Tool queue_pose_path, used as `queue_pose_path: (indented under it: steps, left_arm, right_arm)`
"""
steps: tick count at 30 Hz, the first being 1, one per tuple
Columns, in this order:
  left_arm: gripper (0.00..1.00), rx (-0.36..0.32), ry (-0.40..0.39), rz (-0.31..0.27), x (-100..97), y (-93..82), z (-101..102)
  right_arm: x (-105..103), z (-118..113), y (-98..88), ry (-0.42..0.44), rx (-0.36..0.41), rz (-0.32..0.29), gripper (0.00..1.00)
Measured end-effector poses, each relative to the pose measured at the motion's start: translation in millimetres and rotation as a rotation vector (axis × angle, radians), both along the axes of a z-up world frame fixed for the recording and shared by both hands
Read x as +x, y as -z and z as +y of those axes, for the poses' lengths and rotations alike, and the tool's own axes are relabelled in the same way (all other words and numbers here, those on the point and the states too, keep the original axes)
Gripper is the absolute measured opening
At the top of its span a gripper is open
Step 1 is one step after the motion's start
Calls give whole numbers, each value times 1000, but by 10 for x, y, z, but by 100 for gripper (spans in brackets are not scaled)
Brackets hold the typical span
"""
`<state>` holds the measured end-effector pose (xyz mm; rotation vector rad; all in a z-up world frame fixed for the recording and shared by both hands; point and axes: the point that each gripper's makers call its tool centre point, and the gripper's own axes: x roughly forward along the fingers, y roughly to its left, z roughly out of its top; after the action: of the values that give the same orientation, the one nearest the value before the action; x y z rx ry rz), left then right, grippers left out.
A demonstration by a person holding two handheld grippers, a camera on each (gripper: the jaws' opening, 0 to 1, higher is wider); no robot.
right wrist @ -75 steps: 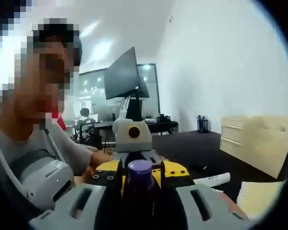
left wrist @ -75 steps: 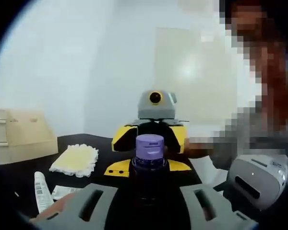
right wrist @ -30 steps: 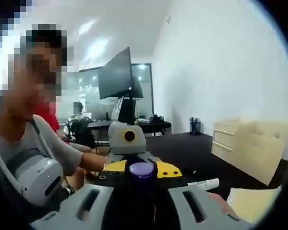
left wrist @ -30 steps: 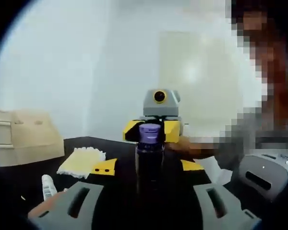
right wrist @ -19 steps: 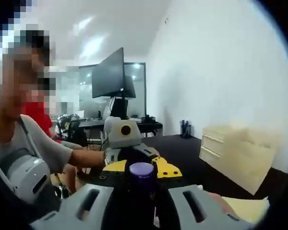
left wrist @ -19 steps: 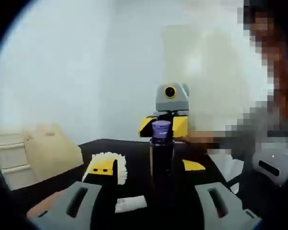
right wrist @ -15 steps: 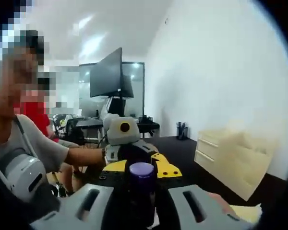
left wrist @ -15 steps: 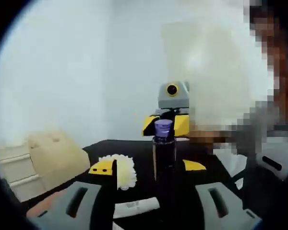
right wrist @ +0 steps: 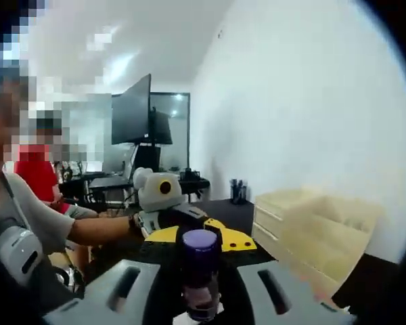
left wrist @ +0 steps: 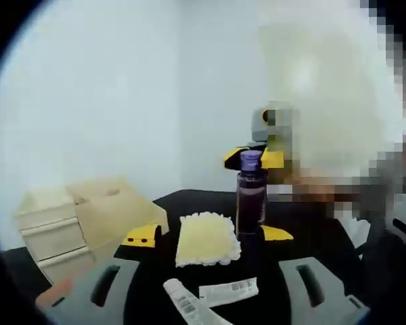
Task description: Open the drawer, pick up the cosmetic bottles from the table one by one, place them into the drawer, release the gripper, close the drawer, and move the gripper away
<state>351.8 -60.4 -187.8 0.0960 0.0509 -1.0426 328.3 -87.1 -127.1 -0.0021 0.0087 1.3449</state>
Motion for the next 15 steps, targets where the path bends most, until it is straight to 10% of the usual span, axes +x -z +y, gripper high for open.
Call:
queue_pose_path:
  steps: [15]
  left_arm:
    - [55,-32,-85,69,210,103,-9]
  right_arm:
    - [579,-108,-51,26,3,-19,17]
